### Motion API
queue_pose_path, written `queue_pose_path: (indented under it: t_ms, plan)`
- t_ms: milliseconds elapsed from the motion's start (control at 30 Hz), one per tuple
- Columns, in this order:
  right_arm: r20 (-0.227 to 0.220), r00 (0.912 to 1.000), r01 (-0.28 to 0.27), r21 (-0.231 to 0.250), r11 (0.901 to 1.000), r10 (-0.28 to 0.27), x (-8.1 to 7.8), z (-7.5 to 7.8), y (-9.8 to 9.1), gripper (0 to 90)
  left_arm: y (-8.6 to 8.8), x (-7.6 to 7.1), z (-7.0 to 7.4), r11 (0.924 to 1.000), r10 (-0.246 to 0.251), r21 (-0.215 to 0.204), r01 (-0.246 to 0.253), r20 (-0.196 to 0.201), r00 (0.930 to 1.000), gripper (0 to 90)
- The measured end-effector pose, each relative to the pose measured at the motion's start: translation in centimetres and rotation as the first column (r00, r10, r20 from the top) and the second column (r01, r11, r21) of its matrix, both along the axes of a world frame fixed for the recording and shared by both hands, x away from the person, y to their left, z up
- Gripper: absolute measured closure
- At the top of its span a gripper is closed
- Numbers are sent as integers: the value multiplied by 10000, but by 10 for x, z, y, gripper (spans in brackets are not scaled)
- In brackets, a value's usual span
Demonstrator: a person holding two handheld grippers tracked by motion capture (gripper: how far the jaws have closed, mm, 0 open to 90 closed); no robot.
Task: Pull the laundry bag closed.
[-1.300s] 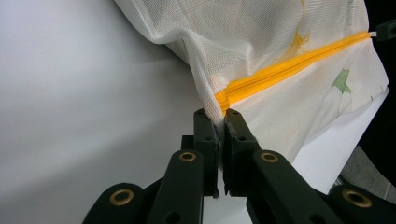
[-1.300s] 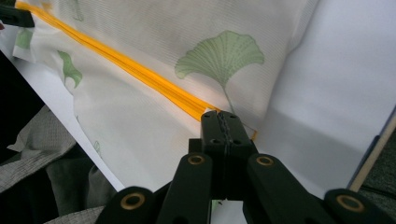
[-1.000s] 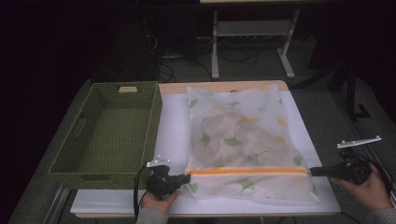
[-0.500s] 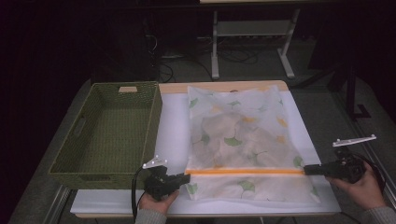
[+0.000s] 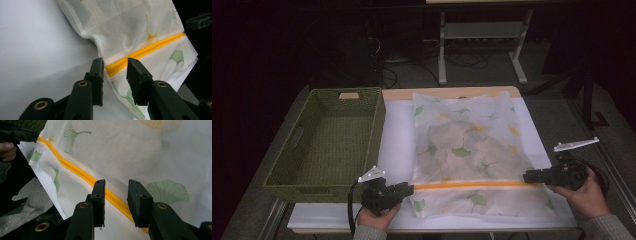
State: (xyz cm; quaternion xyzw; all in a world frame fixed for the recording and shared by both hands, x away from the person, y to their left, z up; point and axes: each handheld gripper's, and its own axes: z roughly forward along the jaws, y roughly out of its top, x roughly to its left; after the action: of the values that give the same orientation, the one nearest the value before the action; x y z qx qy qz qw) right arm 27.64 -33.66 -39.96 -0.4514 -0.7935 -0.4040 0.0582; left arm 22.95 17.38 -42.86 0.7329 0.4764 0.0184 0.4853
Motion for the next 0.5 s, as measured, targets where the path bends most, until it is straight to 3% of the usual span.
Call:
queue_pose_path:
  t_ms: [133,500]
  plan:
    - [79,9998,-156,23,9999,156,1,3,11,643,-1,1,1,10000,1,-85,0,48,10000,599]
    - [377,9986,-379,-44,9993,381,6,10,31,584,-8,7,10,9996,-243,-151,247,211,9995,549]
